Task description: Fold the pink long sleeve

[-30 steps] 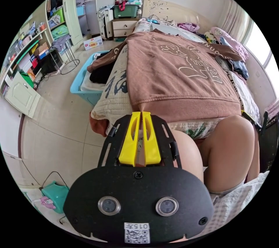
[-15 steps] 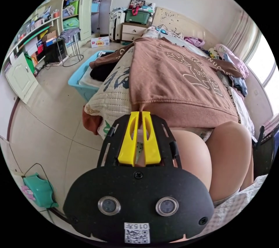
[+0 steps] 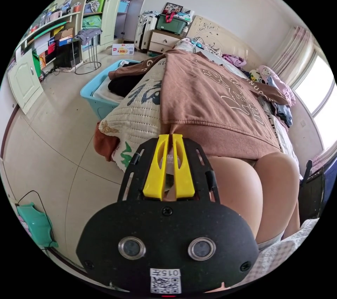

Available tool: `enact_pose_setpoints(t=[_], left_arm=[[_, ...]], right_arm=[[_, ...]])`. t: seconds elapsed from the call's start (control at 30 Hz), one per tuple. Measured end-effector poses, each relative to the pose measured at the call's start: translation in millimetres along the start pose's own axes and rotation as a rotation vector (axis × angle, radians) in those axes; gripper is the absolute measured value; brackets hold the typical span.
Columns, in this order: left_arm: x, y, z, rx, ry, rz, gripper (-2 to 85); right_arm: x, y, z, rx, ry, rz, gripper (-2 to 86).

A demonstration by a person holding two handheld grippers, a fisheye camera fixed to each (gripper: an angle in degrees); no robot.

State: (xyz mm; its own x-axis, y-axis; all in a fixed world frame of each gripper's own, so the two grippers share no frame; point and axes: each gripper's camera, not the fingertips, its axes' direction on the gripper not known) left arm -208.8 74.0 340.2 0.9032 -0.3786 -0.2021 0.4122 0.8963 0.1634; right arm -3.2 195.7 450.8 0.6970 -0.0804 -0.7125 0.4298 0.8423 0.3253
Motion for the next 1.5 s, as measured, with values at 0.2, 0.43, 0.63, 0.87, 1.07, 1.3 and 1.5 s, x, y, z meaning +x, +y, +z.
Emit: enact_pose_setpoints(t=[0.2,0.43,0.63,0.87,1.07,1.3,1.5], left_arm=[[14.2,1.2,6.5,-0.014,-0.065,0.04,1.3],[13.8,0.7,-2.8,-0.1,-0.042,0.095,0.9],[54.4,-36.3,-43.1,0.099,0.036,0.242,2.5],[220.1,-127.2,27.1,0.099,0.302,0.648,6.2],[333.2,-180.9,138.7,-0.067,0.396,0.785,7.9],[380.0,-180.3,215.3,-0.312,0.366,0.927,9.6],[381.3,-181.9,218.0,-0.251,0.286,0.971,8.6]], right_arm=[[4.7,-5.8,6.6,-0.003,0.0,-0.026,0.8],[20.3,-12.3,14.3,0.004,-0.039,-0.005,0.7],[16.0,-21.5,22.0,-0.002,0.047,-0.065,0.8],[50.8,-45.5,31.1,-0.081,-0.073,-0.103,1.0],[73.7,-76.1,27.2,-0.209,-0.108,-0.278,1.6],[252.9,-170.9,-31.1,0.111,-0.306,0.139,2.9],[339.3,-299.1,-7.8,0.295,-0.093,0.365,11.9]])
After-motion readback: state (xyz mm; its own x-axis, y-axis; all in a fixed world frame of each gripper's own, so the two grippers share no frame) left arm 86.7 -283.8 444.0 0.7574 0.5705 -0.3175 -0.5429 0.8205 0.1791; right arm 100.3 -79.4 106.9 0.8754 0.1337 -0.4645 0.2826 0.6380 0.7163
